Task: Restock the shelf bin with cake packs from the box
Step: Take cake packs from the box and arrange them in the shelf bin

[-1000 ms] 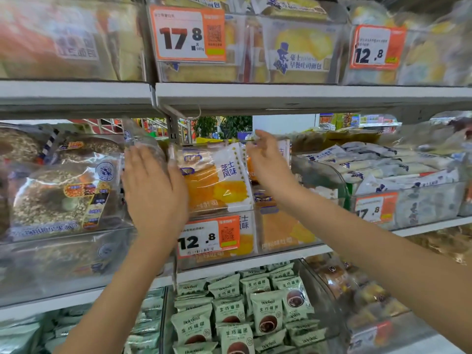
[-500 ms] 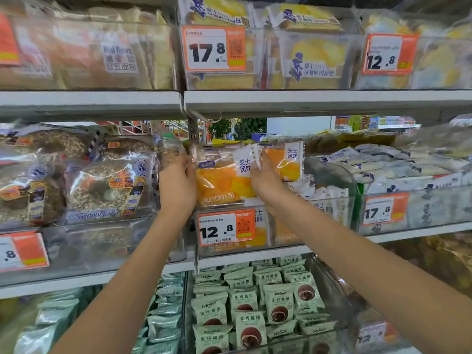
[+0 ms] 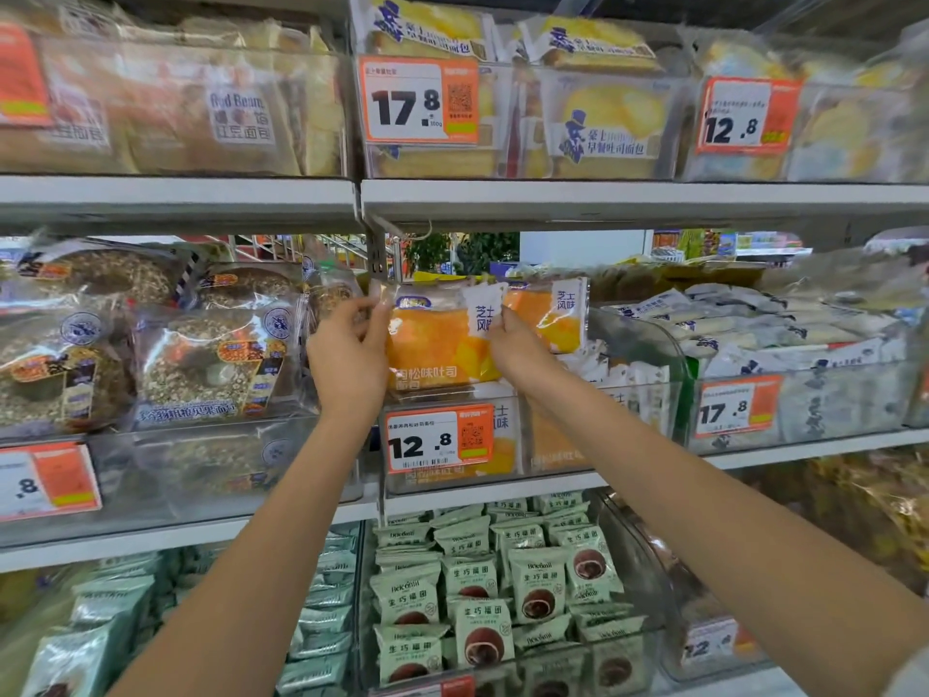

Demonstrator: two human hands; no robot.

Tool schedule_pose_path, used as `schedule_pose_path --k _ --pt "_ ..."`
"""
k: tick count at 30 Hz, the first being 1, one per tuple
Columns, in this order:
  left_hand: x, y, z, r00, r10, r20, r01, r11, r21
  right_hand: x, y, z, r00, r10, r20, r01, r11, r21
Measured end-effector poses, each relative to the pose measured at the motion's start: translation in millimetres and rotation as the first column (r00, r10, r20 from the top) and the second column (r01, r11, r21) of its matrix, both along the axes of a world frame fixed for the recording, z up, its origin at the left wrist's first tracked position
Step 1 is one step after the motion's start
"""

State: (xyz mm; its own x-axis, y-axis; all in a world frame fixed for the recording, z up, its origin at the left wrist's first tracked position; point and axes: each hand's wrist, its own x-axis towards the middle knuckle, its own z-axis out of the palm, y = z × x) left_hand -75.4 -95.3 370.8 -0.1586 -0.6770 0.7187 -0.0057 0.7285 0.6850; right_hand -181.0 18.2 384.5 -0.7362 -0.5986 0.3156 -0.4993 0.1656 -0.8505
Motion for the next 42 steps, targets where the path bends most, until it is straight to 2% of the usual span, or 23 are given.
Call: schedule_pose_path --k 3,8,10,11,14,17,19,22,24,26,28,30,33,35,36,38,40,42 --pt "-4.1 2.7 -4.7 0.997 0.079 0.022 -0.079 0.997 -0.016 3.2 0.9 -4.9 1.0 -0.001 -0.004 0.001 1.0 0.015" --pt "-4.2 10.8 -9.6 0.987 0.134 0.092 -0.131 0.991 -0.037 11.0 8.6 -6.0 0.997 -0.061 0.052 0.065 0.995 -0.072" --pt "-1.2 9.1 -10.8 0.991 0.067 0.114 -0.067 0.998 -0.002 15.0 12.3 -7.8 0.997 -0.066 0.047 0.071 0.993 -0.096" --pt "-1.0 8.6 -9.4 0.996 -0.004 0.093 -0.002 0.998 0.061 16.7 12.9 -7.9 0.997 -0.066 0.031 0.069 0.992 -0.103" --pt "-2.9 11.9 1.6 0.966 -0.254 -0.052 0.259 0.937 0.234 14.0 8.7 -8.5 0.999 -0.034 0.021 0.037 0.988 -0.151" --pt "-2.8 12.9 9.9 0.93 -0.354 -0.101 0.368 0.901 0.23 6.5 8.0 -5.5 0.992 0.033 0.123 -0.011 0.984 -0.176" --pt "-1.5 10.8 7.0 0.934 -0.352 -0.065 0.358 0.907 0.223 2.3 9.9 -3.8 0.993 0.058 0.107 -0.048 0.994 -0.102" --pt "2.7 10.7 -7.1 0.968 -0.237 0.083 0.219 0.959 0.18 3.3 12.7 -0.9 0.997 0.057 0.048 -0.06 0.997 0.054" --pt "4.3 13.5 -11.2 0.982 -0.159 0.102 0.142 0.978 0.153 4.2 14.0 -0.7 0.997 0.061 0.052 -0.064 0.996 0.059" --pt "7.5 17.7 -11.3 0.993 -0.096 0.066 0.085 0.984 0.158 8.6 17.0 -0.6 0.997 0.02 0.073 -0.02 1.0 -0.001" --pt "13.9 30.4 -15.0 0.998 -0.068 0.009 0.067 0.99 0.124 14.1 23.4 -4.3 0.998 -0.056 0.023 0.059 0.992 -0.113" --pt "20.4 47.7 -31.8 0.998 -0.034 -0.044 0.035 0.999 0.023 25.9 34.8 -17.2 0.989 -0.124 -0.077 0.102 0.965 -0.244" --pt "28.8 78.6 -82.8 0.997 -0.023 -0.071 0.008 0.978 -0.21 50.3 58.1 -61.1 0.973 -0.15 -0.178 0.046 0.874 -0.484" --pt "36.4 100.3 -133.2 0.996 -0.083 0.028 0.087 0.923 -0.375 67.0 76.0 -113.8 0.961 -0.158 -0.228 0.009 0.839 -0.544" --pt "41.6 111.3 -163.5 0.986 -0.115 0.121 0.157 0.89 -0.429 75.1 85.7 -147.6 0.954 -0.171 -0.248 0.017 0.854 -0.52" --pt "51.9 130.8 -228.2 0.924 -0.159 0.347 0.308 0.848 -0.431 90.1 105.1 -221.3 0.96 -0.15 -0.238 0.049 0.922 -0.384" --pt "63.3 149.4 -288.7 0.763 -0.22 0.608 0.459 0.847 -0.269 100.8 126.1 -295.0 0.983 -0.082 -0.162 0.059 0.988 -0.145" --pt "76.0 164.4 -345.9 0.534 -0.239 0.811 0.485 0.872 -0.062 107.5 148.1 -357.7 0.999 0.008 -0.047 -0.001 0.988 0.153"
